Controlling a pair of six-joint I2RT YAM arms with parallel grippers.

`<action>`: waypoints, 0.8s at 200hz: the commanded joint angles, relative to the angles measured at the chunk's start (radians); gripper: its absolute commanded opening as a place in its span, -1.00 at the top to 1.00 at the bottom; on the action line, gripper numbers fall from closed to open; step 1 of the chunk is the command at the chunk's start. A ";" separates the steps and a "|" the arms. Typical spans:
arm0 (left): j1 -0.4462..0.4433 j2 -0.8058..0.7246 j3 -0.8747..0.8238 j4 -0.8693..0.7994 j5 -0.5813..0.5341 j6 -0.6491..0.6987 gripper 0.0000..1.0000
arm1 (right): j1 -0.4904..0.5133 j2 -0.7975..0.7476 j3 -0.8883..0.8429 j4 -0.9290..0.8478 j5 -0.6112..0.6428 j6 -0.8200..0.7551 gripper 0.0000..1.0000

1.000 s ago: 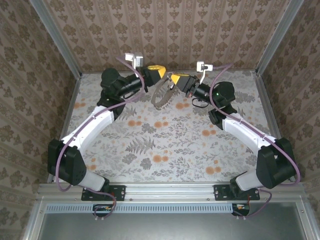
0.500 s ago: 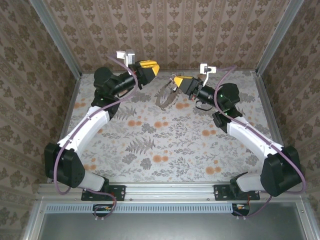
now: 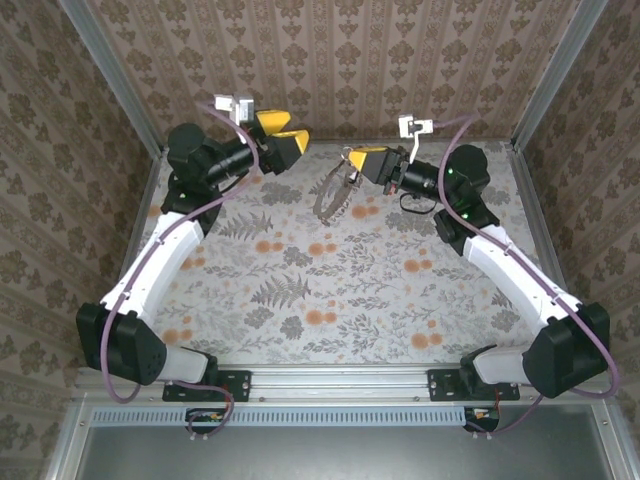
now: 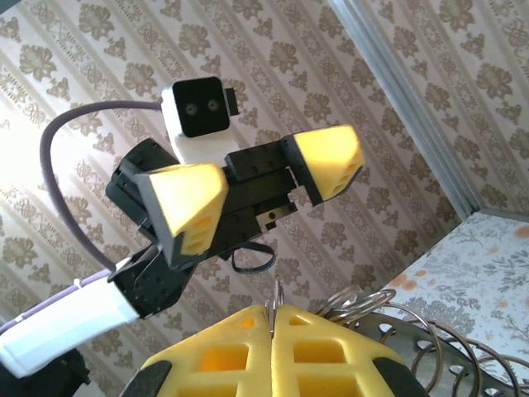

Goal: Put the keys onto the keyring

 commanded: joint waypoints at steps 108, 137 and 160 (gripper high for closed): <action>0.041 0.201 0.227 -0.114 0.249 -0.016 -1.00 | -0.090 0.129 0.147 -0.114 -0.238 -0.085 1.00; 0.041 0.242 0.256 -0.104 0.268 -0.073 -1.00 | -0.093 0.187 0.147 -0.075 -0.237 -0.080 1.00; 0.042 0.292 0.290 -0.025 0.302 -0.188 -1.00 | -0.095 0.237 0.125 0.022 -0.223 -0.027 1.00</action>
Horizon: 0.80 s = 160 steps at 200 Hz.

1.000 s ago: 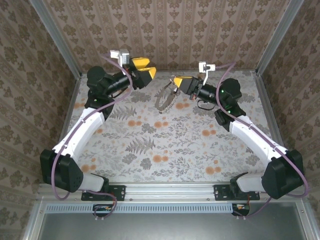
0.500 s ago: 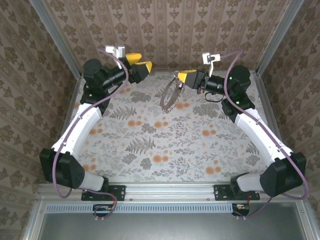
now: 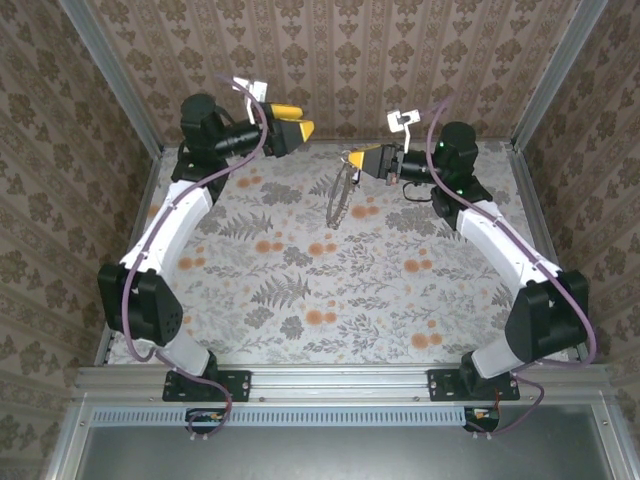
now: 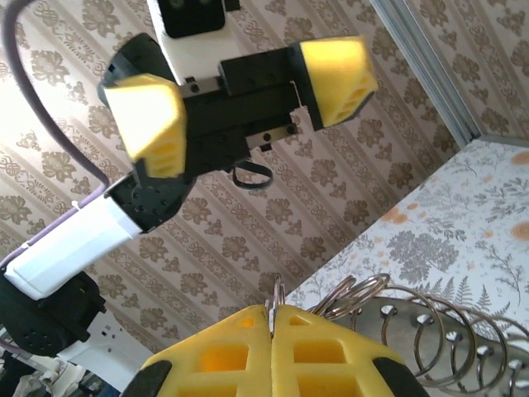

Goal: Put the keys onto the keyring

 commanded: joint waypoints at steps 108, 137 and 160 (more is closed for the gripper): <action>-0.017 0.208 0.160 -0.036 0.287 -0.082 -0.19 | -0.043 0.205 0.073 0.246 -0.082 0.156 1.00; -0.029 0.233 0.178 -0.115 0.305 -0.008 0.16 | -0.053 0.237 0.089 0.243 -0.107 0.161 1.00; -0.042 0.255 0.220 -0.247 0.309 0.087 0.32 | -0.055 0.262 0.107 0.252 -0.125 0.174 1.00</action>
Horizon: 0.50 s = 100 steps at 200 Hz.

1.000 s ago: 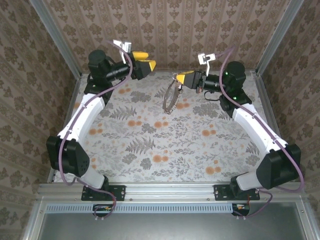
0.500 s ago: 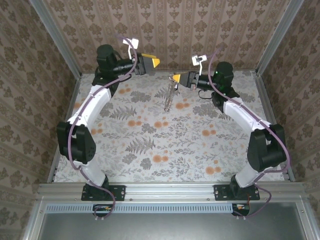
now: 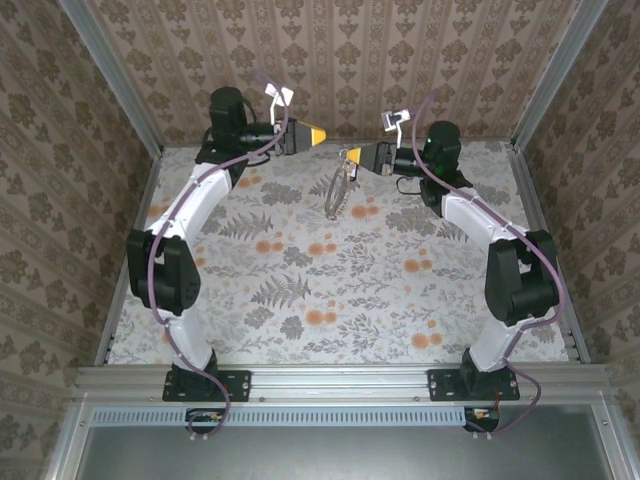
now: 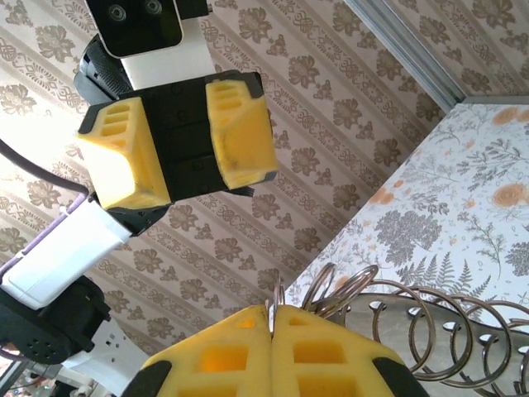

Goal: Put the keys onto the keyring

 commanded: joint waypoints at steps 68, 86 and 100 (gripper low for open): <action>-0.044 0.097 0.175 -0.374 0.064 0.283 0.34 | -0.007 0.033 0.038 0.114 -0.079 0.050 1.00; -0.047 0.105 0.178 -0.379 0.071 0.286 0.38 | -0.006 0.027 0.028 0.117 -0.080 0.049 1.00; -0.045 0.107 0.179 -0.386 0.077 0.289 0.40 | -0.007 0.021 0.021 0.117 -0.080 0.047 1.00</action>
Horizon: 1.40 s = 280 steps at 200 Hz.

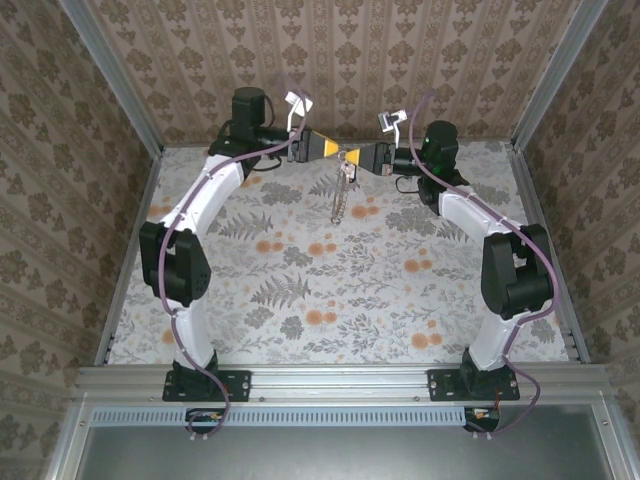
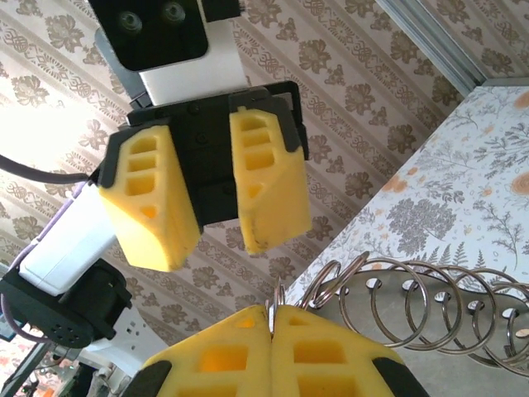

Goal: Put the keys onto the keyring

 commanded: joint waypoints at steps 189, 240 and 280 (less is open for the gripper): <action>-0.030 0.037 0.034 -0.116 0.034 0.112 0.42 | -0.012 -0.055 -0.025 0.056 -0.019 -0.005 1.00; -0.031 0.049 0.036 -0.126 0.023 0.121 0.39 | -0.014 -0.065 -0.036 0.048 -0.008 -0.016 1.00; -0.028 0.044 0.031 -0.123 0.014 0.126 0.39 | -0.013 -0.067 -0.040 0.040 -0.009 -0.020 1.00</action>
